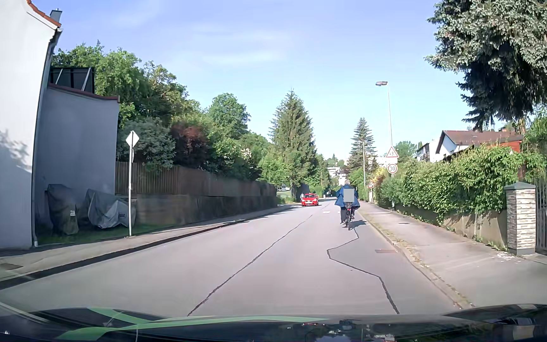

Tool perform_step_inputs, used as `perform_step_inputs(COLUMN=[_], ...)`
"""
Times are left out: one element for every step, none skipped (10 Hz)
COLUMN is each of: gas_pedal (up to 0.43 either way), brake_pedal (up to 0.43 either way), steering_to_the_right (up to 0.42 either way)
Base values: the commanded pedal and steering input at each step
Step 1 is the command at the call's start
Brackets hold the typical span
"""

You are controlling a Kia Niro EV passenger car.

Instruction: Follow the waypoints while adhering to traffic rules and regulations

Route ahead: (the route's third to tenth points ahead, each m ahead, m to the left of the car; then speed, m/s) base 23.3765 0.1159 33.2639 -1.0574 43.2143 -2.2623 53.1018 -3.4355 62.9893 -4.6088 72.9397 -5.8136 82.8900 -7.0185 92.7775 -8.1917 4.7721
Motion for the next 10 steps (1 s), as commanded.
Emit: perform_step_inputs(gas_pedal=[0.138, 0.13, 0.13, 0.118, 0.118, 0.118, 0.118, 0.118, 0.118, 0.118], brake_pedal=[0.0, 0.0, 0.0, 0.0, 0.0, 0.0, 0.0, 0.0, 0.0, 0.0], steering_to_the_right=[0.051, 0.048, 0.047, 0.046, 0.046, 0.046, 0.045, 0.044, 0.043, 0.043])
